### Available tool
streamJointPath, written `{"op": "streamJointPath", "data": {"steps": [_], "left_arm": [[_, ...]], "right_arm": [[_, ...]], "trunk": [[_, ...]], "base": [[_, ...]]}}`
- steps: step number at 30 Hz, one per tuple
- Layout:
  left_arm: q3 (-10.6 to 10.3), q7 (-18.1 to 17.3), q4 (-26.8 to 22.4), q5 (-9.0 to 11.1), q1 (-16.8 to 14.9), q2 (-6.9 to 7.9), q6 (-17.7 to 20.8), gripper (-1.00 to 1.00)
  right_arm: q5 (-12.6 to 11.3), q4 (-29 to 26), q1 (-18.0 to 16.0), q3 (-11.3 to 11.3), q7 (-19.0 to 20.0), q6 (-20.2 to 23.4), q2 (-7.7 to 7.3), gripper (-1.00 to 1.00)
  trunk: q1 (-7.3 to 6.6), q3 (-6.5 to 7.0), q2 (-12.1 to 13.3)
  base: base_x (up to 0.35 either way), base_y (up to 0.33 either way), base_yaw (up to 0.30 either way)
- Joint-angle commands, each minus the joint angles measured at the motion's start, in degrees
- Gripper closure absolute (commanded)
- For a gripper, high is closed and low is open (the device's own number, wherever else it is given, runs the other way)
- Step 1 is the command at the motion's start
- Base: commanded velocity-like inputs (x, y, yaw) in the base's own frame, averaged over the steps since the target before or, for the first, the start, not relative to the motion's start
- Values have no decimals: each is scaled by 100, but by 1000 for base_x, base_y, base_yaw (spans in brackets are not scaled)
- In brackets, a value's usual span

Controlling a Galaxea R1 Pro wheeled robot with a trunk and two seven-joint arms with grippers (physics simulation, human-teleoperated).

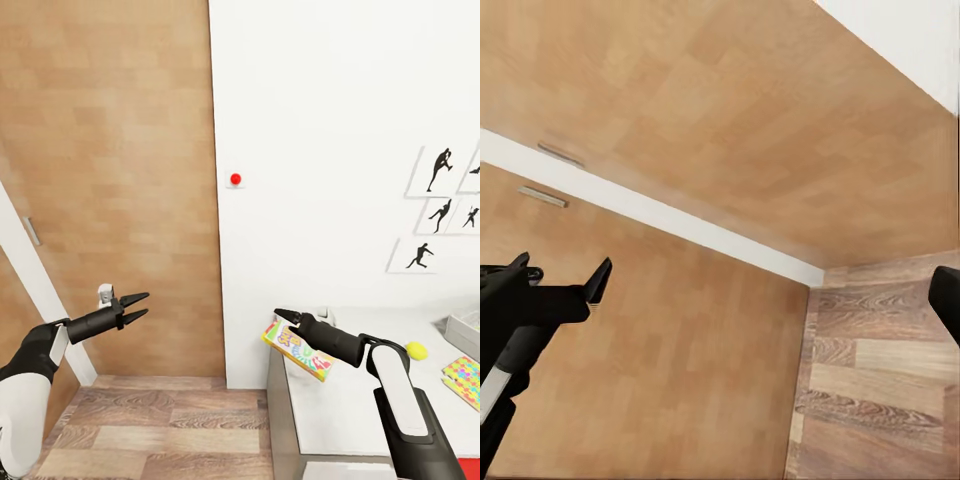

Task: Put all the toys in the child's room - the three board games (two on the bed and one on the table), the two jigsaw puzzles on the table, and the tennis ball on the table - inside the toy box on the table in the child's room.

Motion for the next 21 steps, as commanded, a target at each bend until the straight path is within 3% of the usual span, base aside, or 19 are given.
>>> {"op": "streamJointPath", "data": {"steps": [1, 9, 21], "left_arm": [[9, -25, -1, 1, -5, 1, 6, -100], [6, -341, -6, 4, -5, 8, -275, -100], [5, -421, -7, 2, -5, 8, -301, -100]], "right_arm": [[-14, -2, -7, -4, -13, 26, 4, -100], [-12, -1, -7, 3, -13, 26, 9, -100], [-12, 7, -7, 21, -22, 24, 12, -100]], "trunk": [[4, -5, -13], [4, 58, -13], [4, 149, -13]], "base": [[0, 0, -165], [0, 0, -187], [0, 0, -200]]}}
